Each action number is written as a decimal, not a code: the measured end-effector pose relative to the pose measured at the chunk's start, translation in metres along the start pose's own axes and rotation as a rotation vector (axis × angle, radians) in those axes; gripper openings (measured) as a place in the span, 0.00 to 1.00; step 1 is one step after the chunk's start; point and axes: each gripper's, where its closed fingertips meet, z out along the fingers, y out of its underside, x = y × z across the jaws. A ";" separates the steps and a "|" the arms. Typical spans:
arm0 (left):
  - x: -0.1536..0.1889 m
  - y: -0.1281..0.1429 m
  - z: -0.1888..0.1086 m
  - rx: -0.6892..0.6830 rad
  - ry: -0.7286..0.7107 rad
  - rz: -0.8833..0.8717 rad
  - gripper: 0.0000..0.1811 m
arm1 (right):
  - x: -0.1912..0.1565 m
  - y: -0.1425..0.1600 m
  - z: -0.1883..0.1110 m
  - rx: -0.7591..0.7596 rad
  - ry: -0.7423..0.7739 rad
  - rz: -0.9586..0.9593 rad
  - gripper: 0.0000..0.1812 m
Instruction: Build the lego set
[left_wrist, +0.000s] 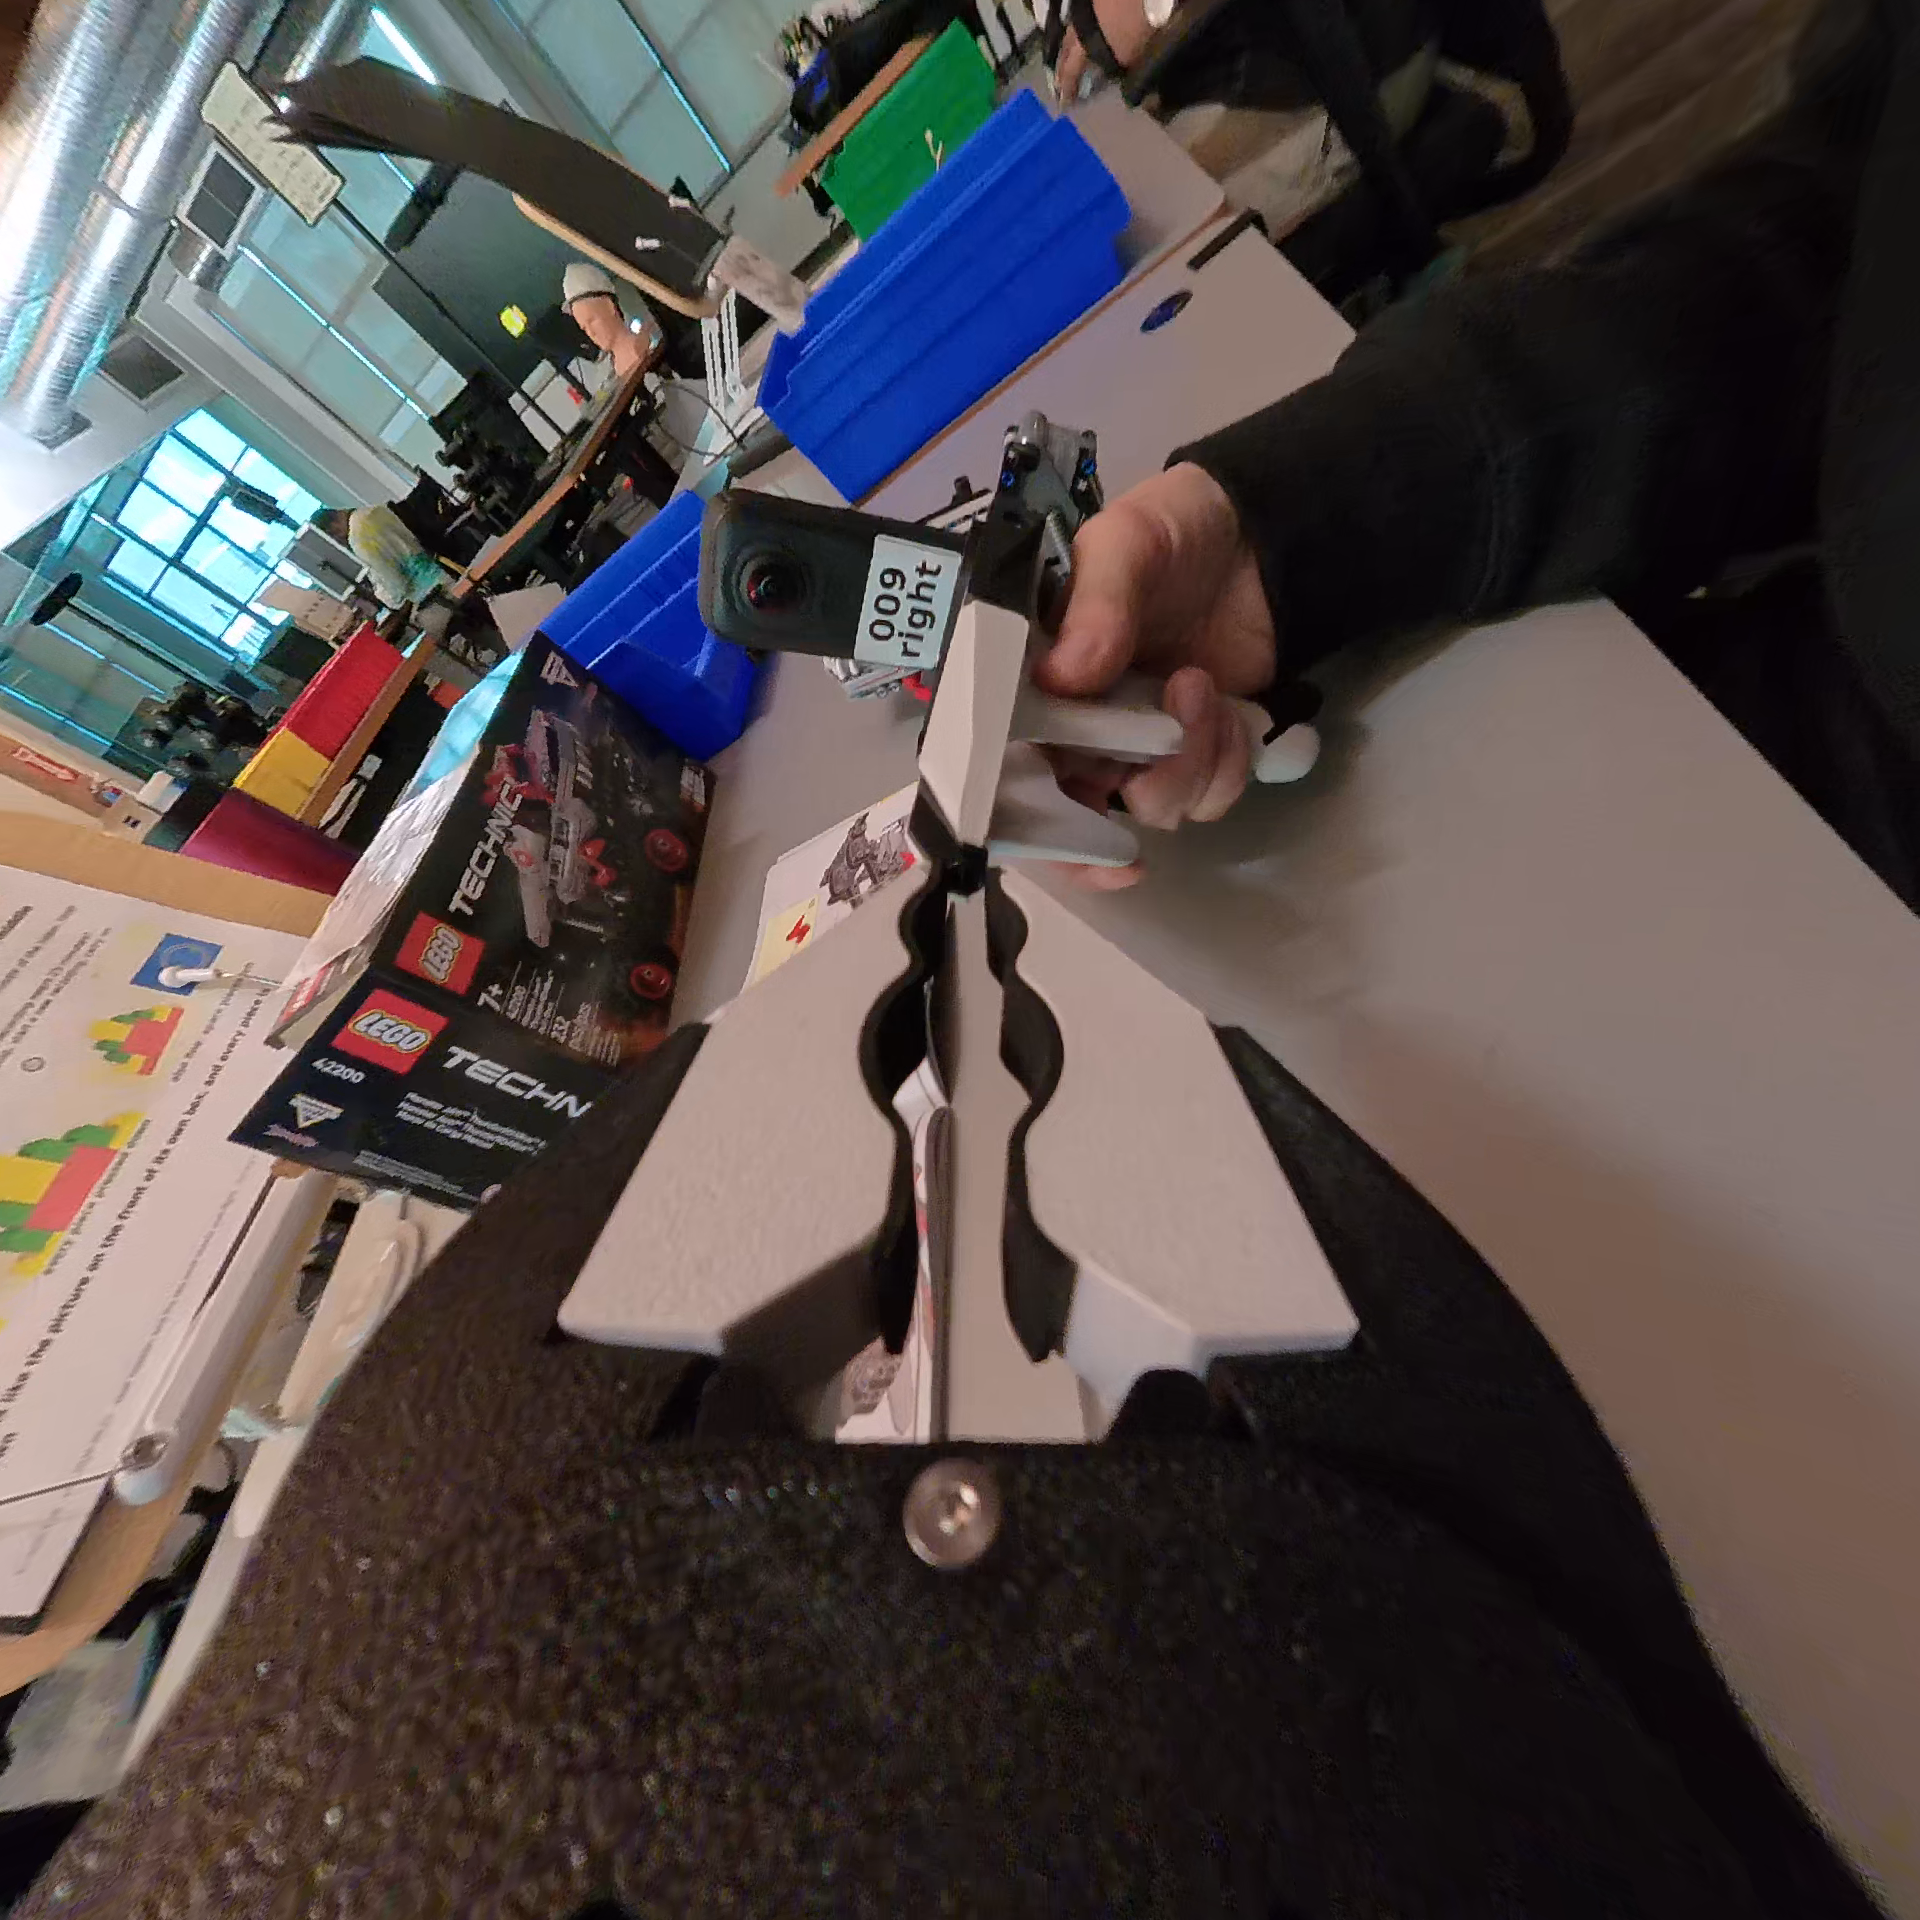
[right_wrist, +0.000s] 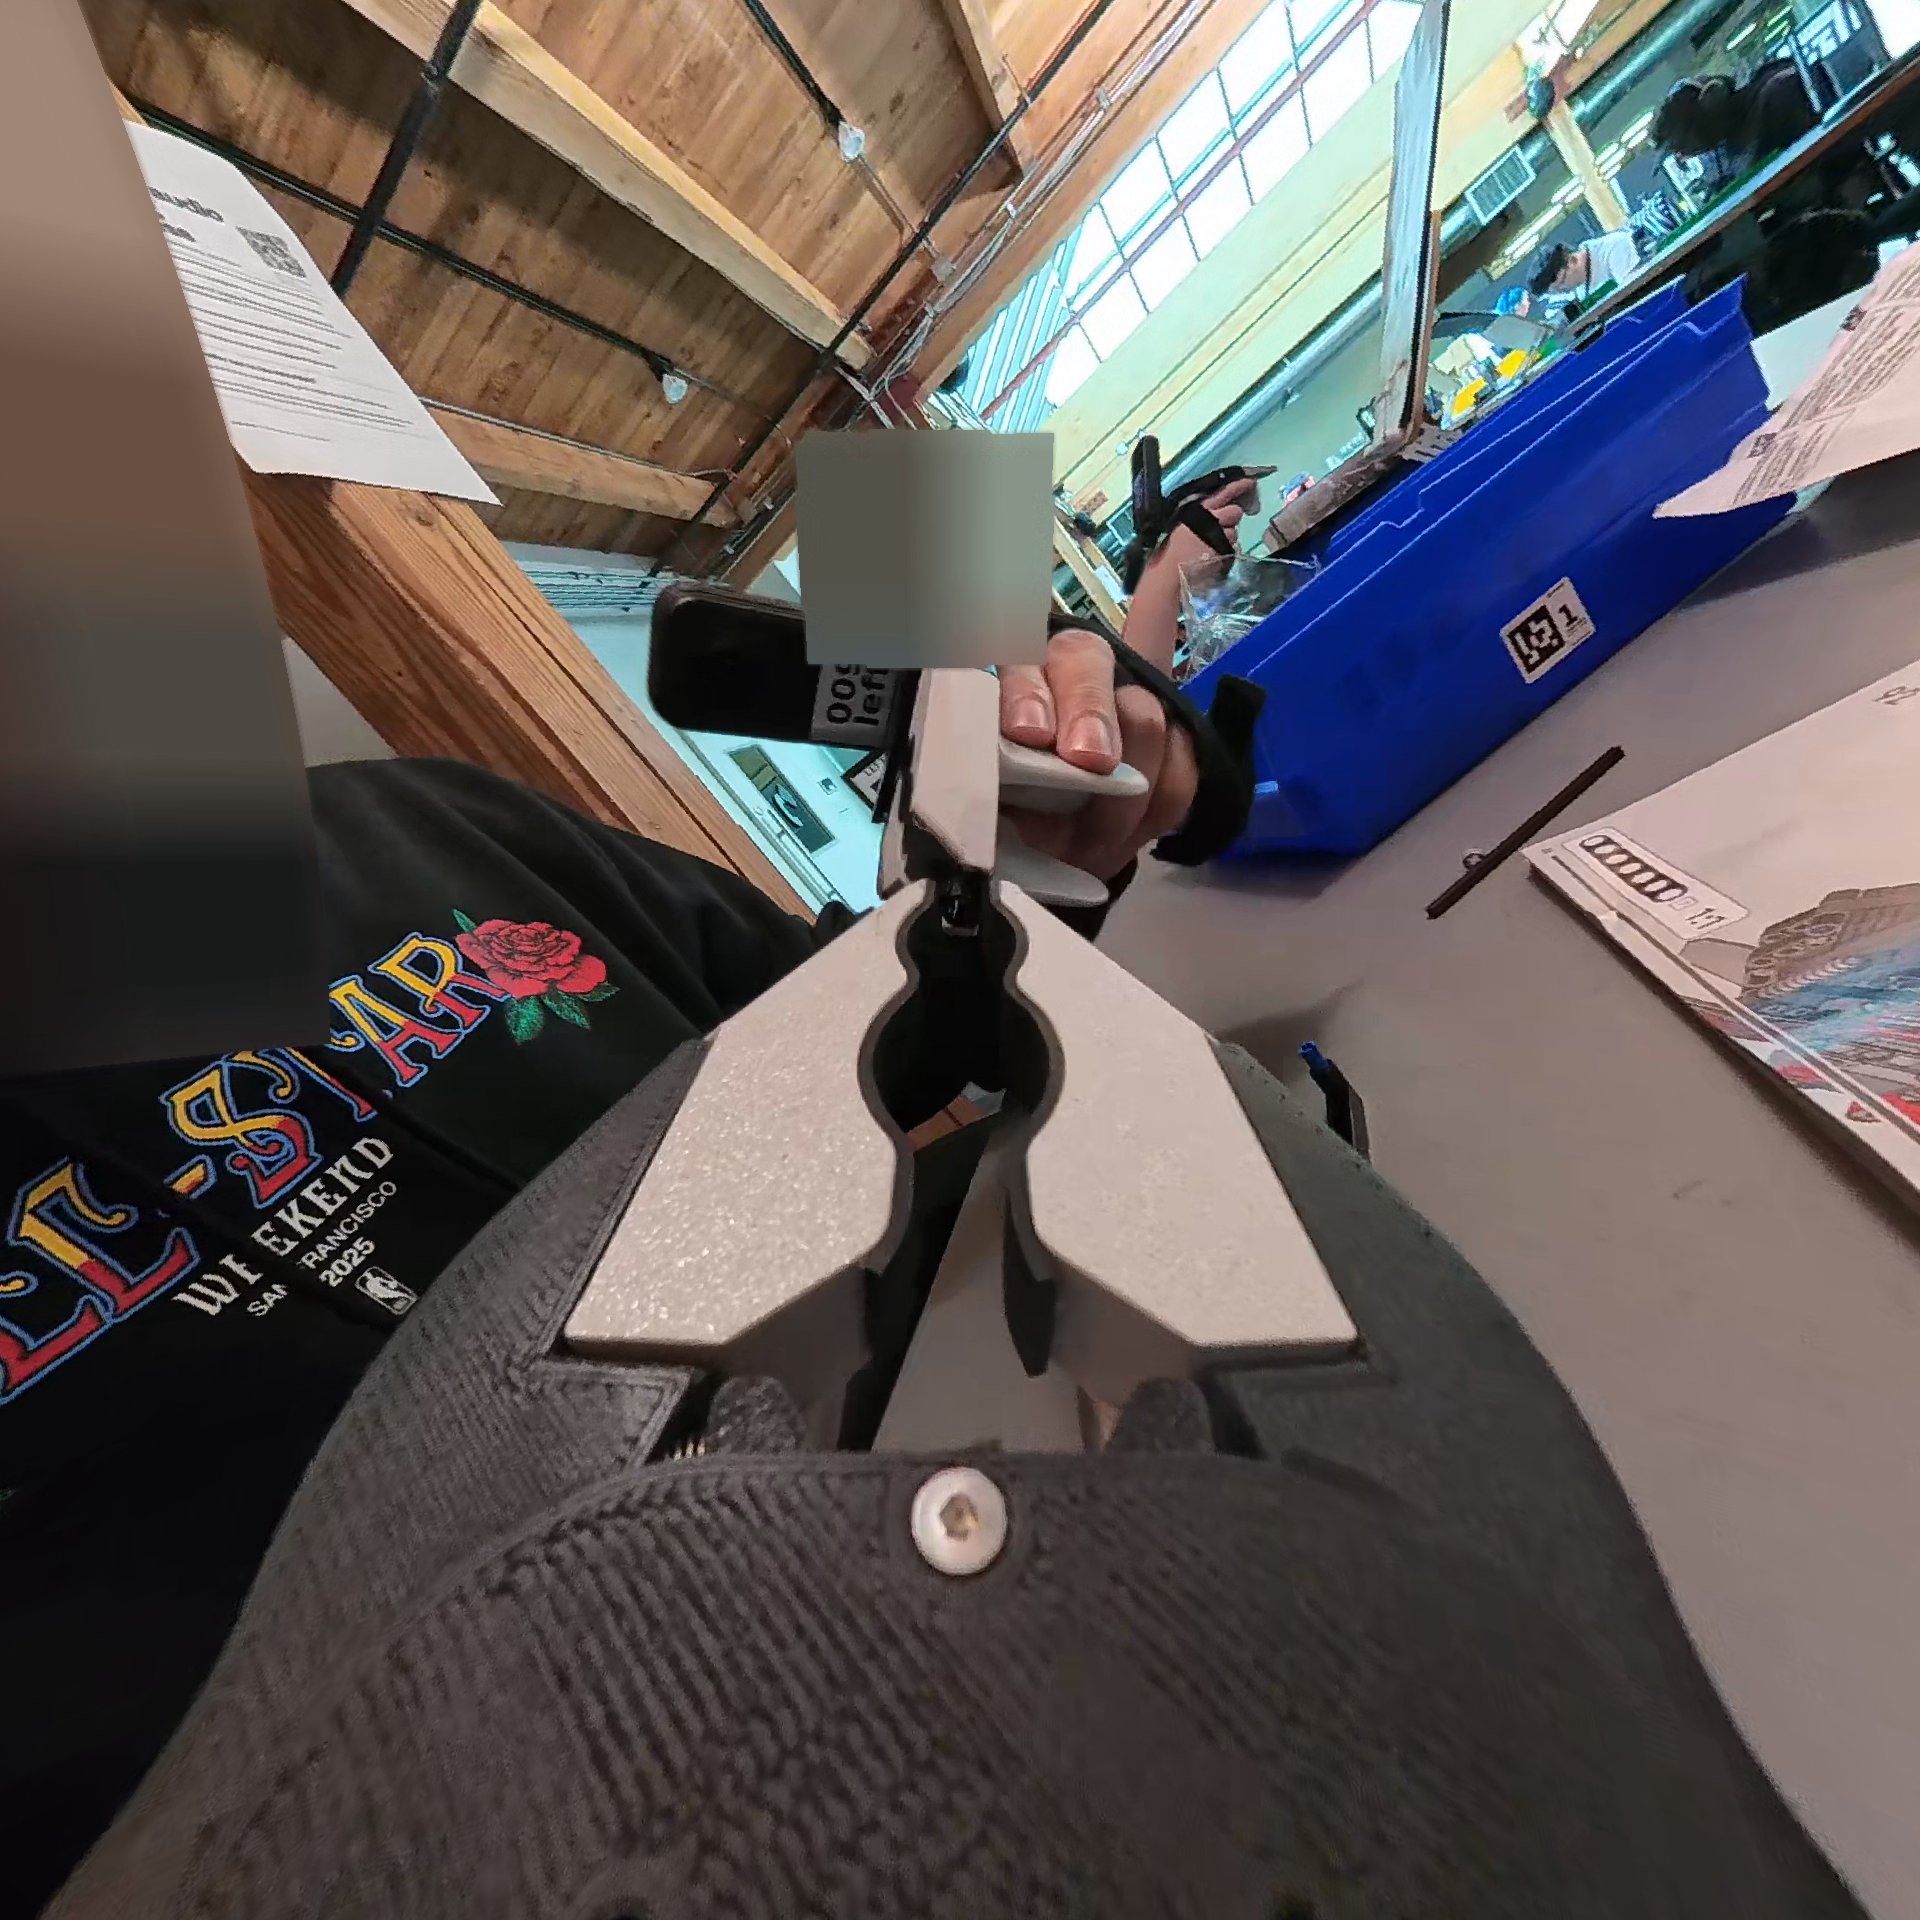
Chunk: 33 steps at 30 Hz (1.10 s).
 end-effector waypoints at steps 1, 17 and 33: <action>0.000 0.001 0.000 -0.016 -0.005 0.016 0.03 | 0.001 0.000 0.000 0.001 0.008 -0.004 0.03; 0.008 -0.010 -0.002 -0.001 0.041 0.031 0.03 | -0.009 0.007 0.004 -0.039 -0.049 0.000 0.04; 0.011 -0.017 -0.004 0.071 0.074 0.025 0.03 | -0.018 0.007 0.005 -0.028 -0.138 0.085 0.04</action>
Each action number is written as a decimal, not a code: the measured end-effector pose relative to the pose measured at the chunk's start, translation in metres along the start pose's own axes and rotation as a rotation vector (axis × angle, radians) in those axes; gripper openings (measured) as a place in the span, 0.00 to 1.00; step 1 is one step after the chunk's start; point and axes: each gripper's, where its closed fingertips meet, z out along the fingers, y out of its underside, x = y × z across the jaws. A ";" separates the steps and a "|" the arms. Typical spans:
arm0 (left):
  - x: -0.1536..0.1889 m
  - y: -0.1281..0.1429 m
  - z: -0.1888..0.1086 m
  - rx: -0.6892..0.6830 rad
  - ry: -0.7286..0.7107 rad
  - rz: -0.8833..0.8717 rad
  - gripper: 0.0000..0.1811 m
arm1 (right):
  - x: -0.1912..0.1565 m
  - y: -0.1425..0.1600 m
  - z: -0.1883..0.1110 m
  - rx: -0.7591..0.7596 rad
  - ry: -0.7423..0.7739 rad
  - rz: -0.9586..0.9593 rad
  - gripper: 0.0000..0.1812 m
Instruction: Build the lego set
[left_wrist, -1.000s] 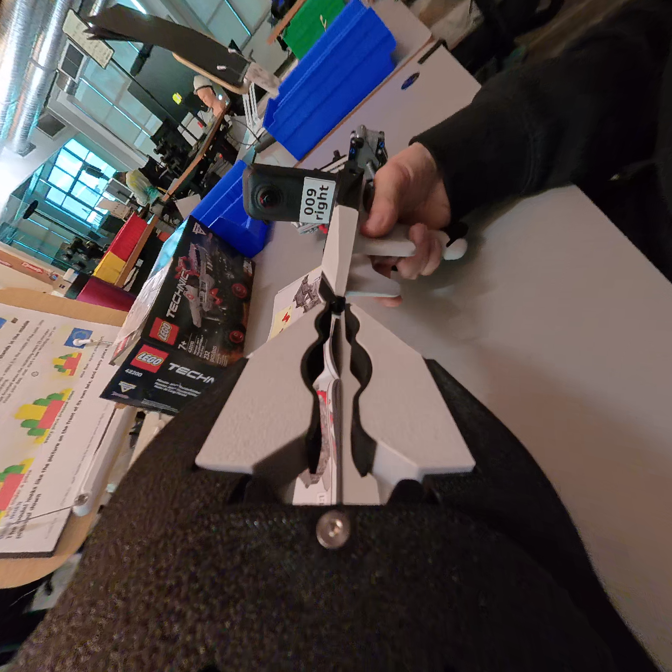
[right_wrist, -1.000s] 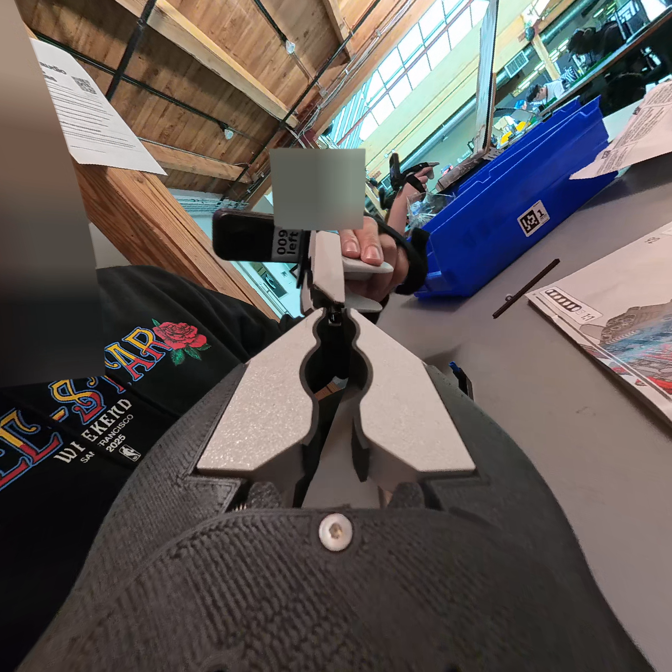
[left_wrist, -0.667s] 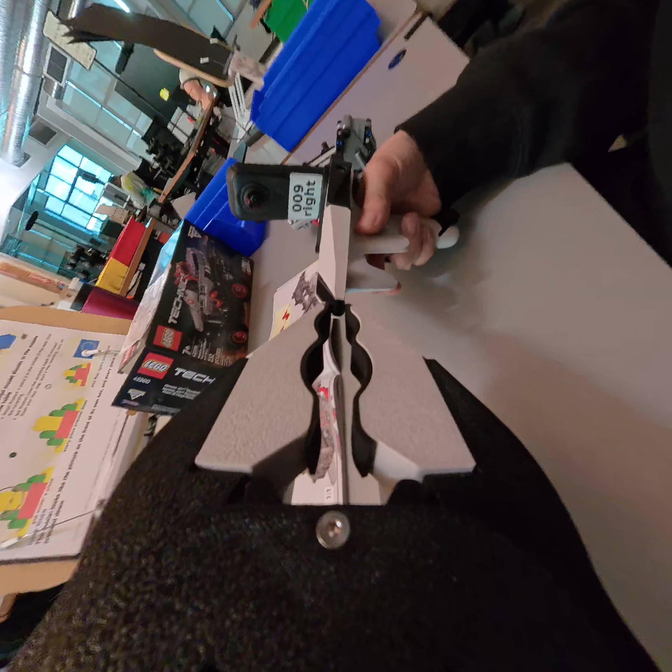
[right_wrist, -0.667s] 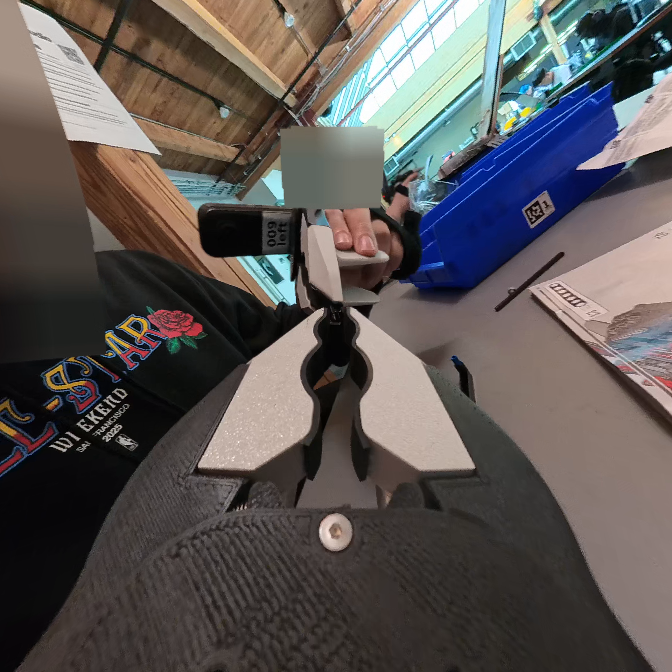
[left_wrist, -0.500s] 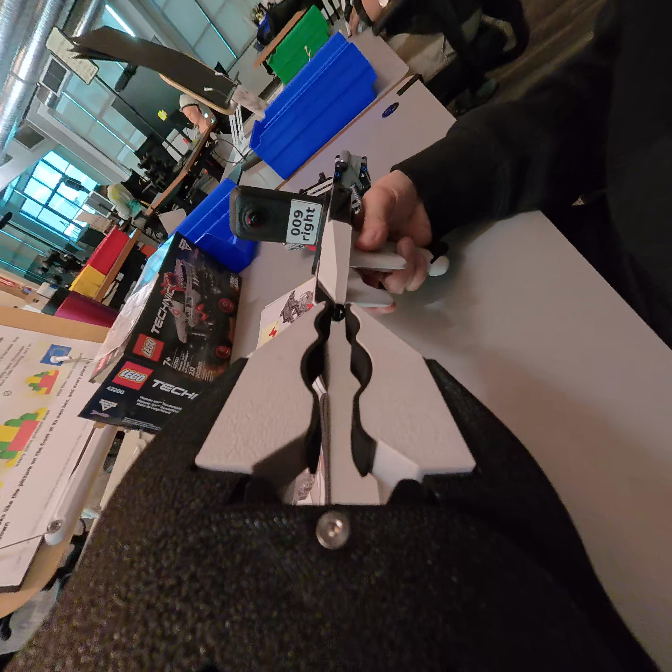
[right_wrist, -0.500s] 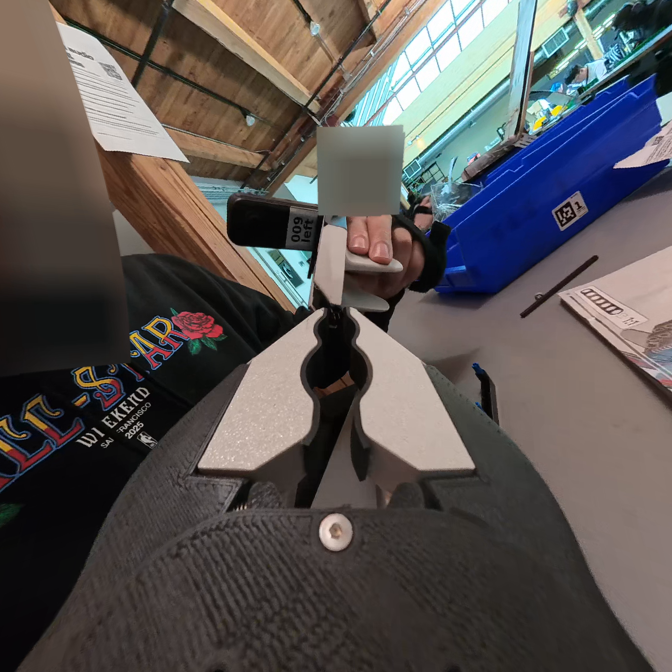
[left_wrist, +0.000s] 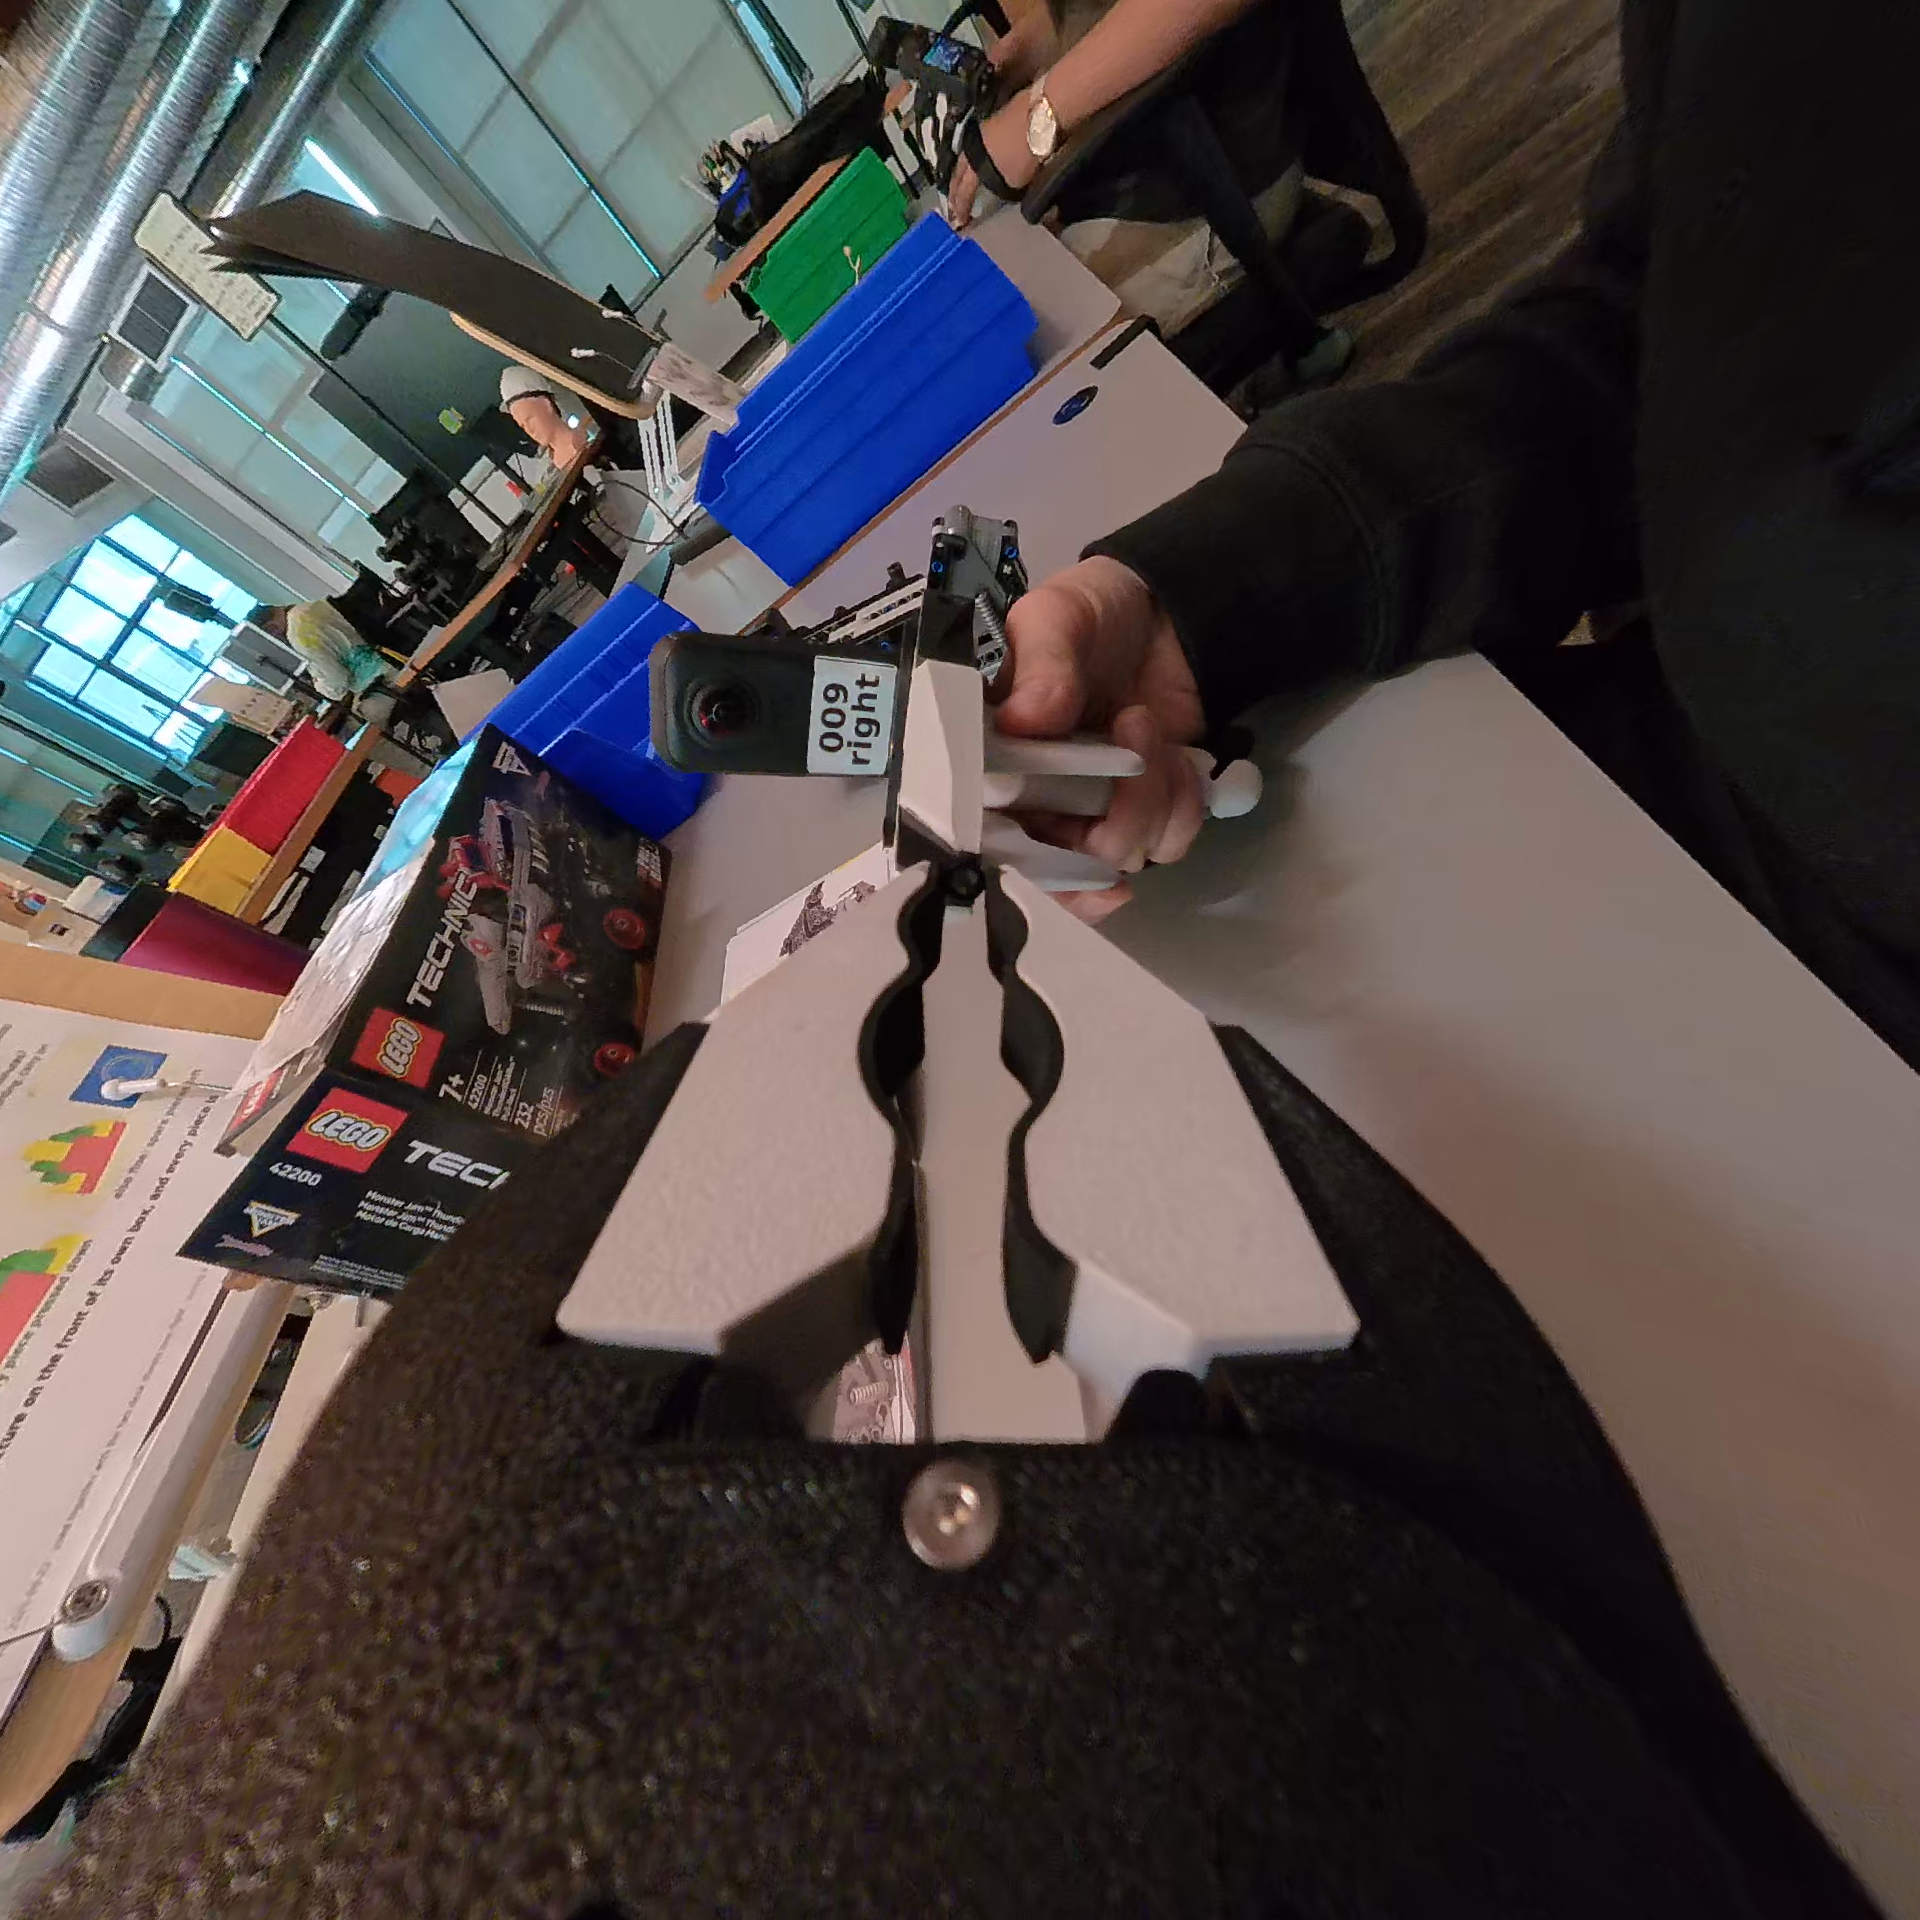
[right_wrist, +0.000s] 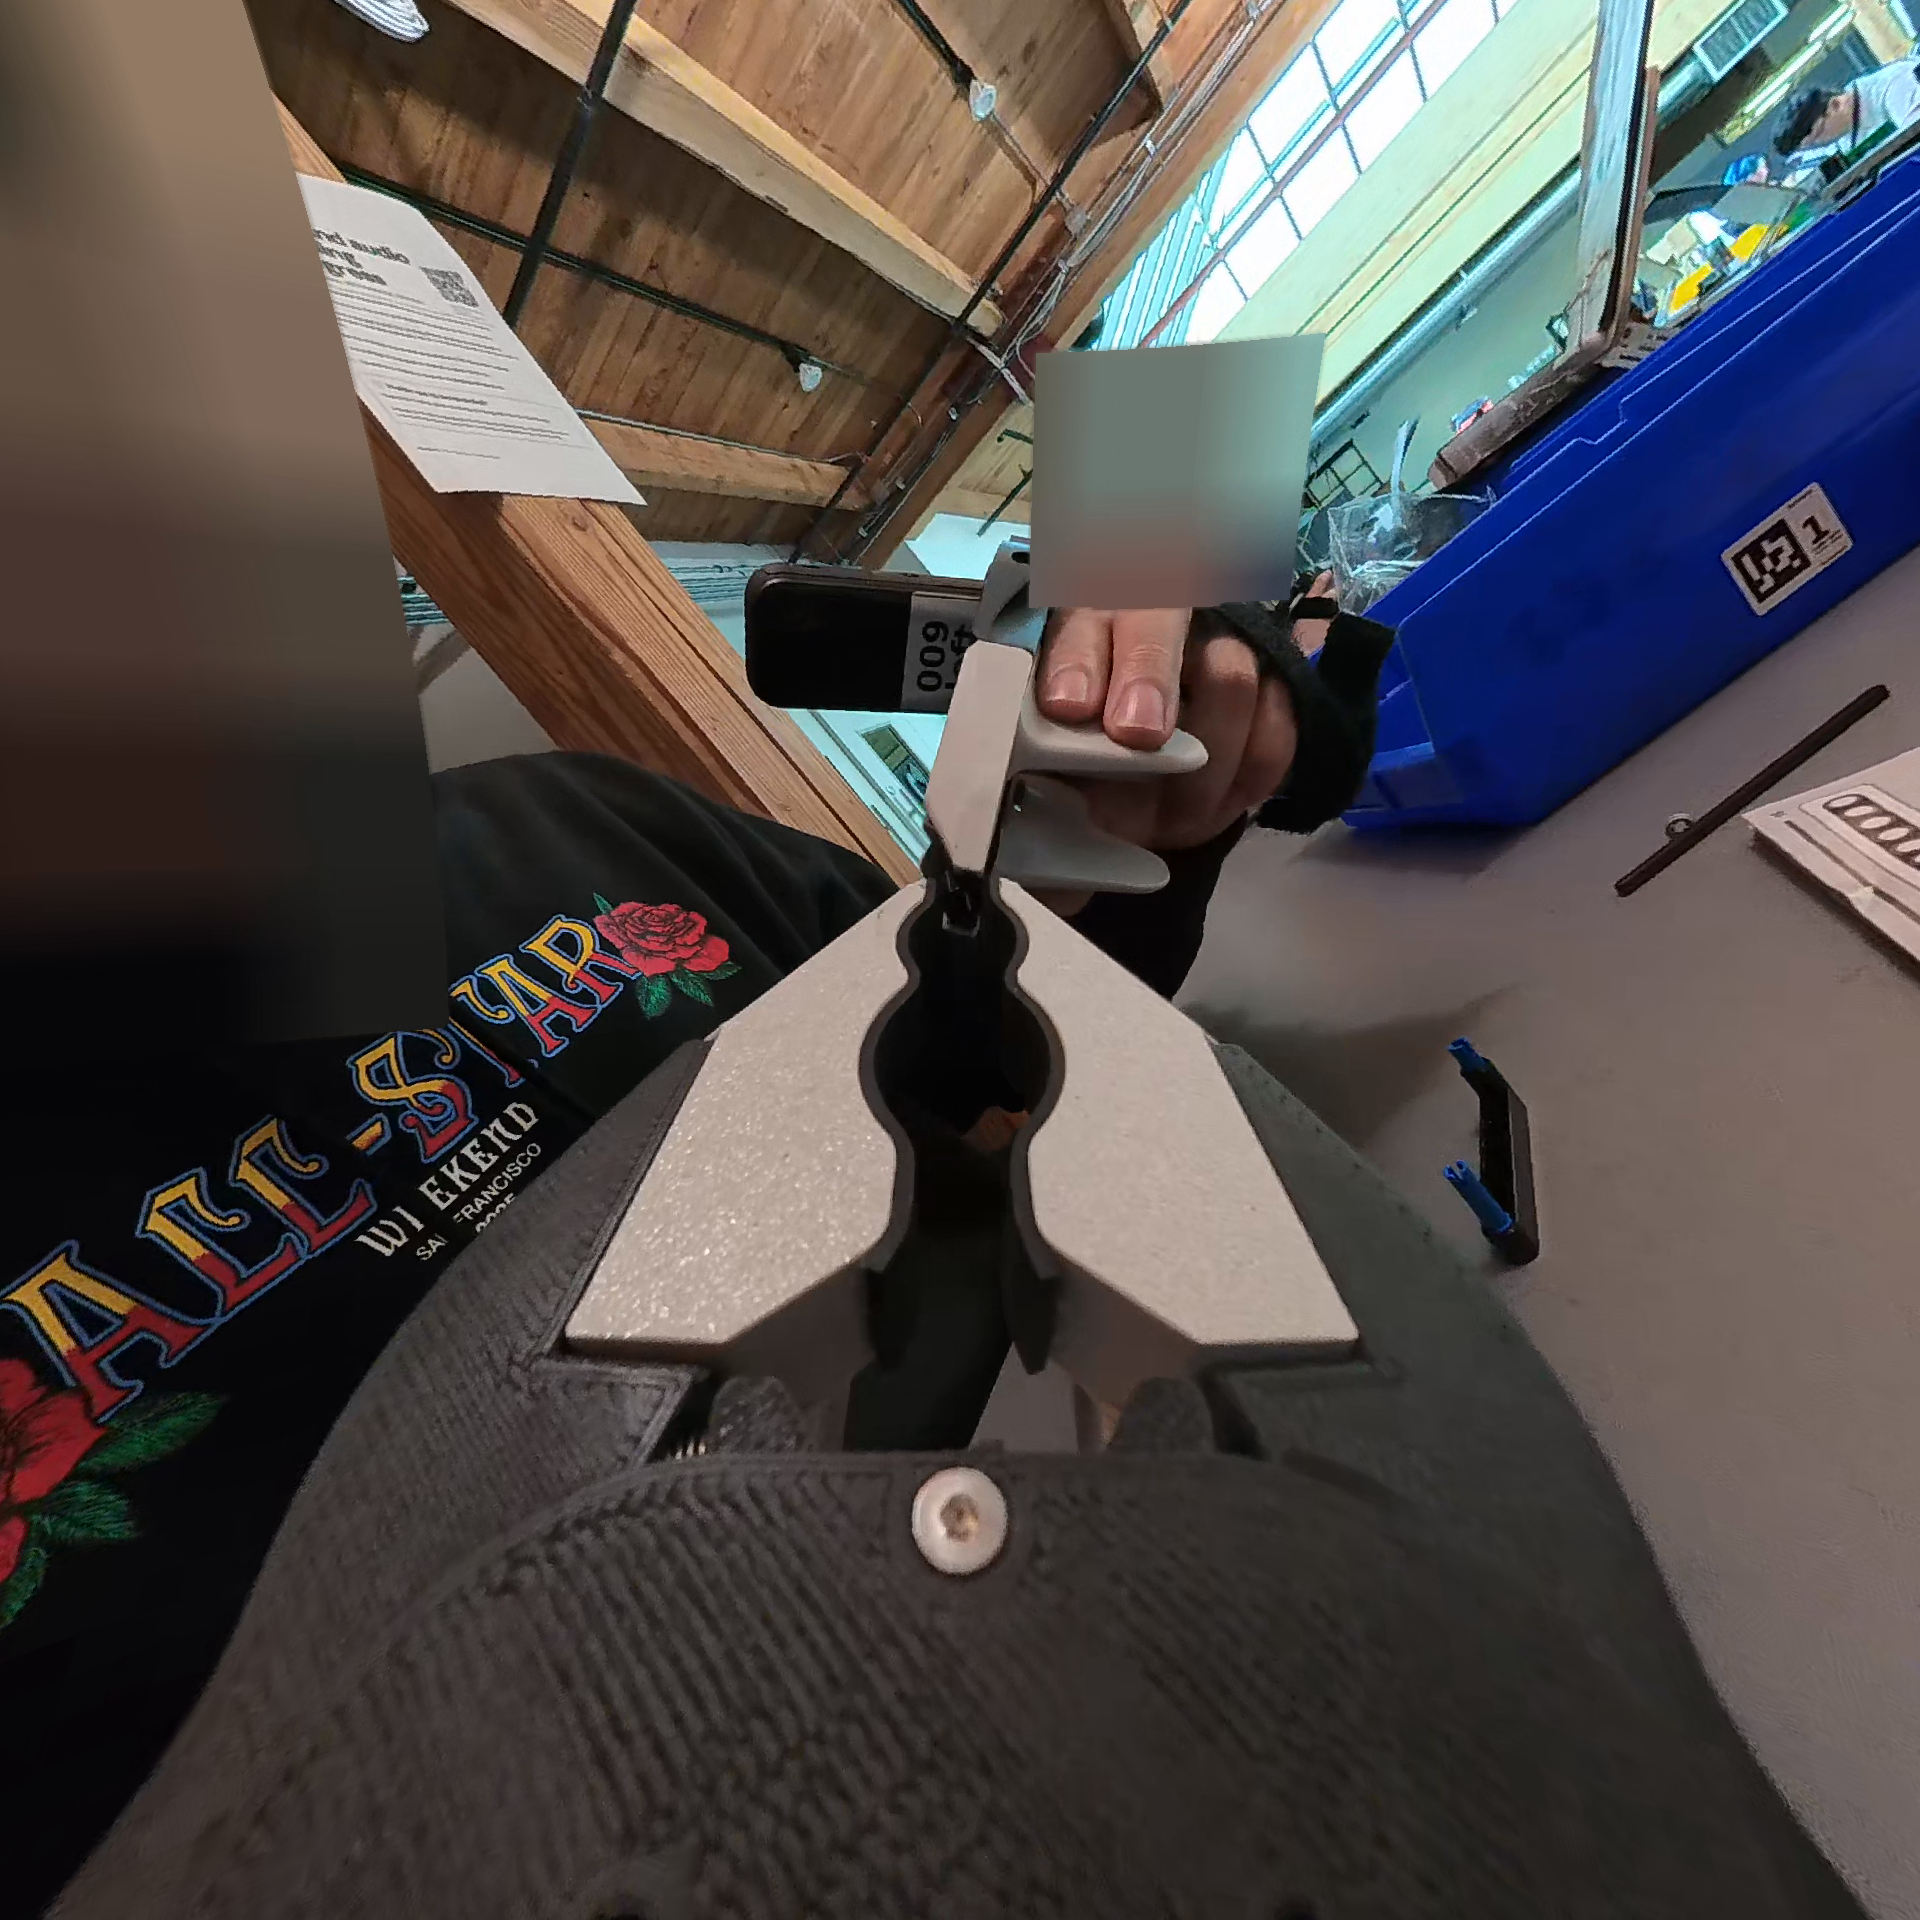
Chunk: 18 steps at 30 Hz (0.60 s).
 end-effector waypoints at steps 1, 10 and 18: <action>0.000 0.001 0.000 -0.003 0.002 -0.003 0.03 | 0.001 0.000 0.000 -0.001 0.001 0.004 0.04; -0.001 0.001 0.000 -0.004 -0.002 -0.001 0.04 | 0.001 -0.001 0.000 0.011 -0.018 0.055 0.04; -0.002 0.002 -0.001 -0.023 -0.005 0.009 0.03 | 0.000 -0.001 0.001 0.012 -0.028 0.064 0.04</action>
